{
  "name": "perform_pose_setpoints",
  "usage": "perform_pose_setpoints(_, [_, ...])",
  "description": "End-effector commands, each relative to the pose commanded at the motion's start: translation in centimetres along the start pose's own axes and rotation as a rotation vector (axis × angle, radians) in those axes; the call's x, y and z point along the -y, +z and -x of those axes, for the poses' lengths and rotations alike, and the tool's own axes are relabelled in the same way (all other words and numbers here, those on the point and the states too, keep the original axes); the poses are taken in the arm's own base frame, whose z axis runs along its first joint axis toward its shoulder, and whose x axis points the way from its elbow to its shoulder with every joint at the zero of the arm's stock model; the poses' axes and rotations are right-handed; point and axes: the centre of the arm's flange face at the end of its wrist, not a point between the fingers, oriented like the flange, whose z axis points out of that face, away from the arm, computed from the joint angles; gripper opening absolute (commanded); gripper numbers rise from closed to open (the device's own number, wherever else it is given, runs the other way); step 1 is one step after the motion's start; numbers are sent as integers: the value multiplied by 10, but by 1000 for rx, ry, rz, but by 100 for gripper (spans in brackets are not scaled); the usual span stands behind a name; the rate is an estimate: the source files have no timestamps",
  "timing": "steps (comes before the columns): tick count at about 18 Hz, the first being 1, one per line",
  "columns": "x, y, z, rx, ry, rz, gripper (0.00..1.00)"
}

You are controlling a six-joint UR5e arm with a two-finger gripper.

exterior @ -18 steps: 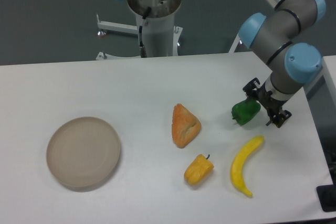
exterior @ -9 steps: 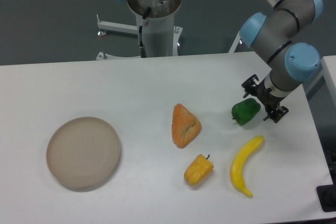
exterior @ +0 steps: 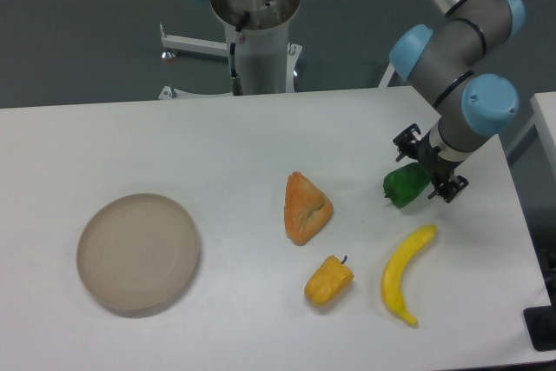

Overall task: Pick up the green pepper from the table
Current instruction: 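Lower the open gripper around the green pepper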

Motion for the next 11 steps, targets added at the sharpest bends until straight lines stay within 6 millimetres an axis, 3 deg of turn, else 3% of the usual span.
perform_pose_setpoints(11, [4,21,-4,25,3,-19,100])
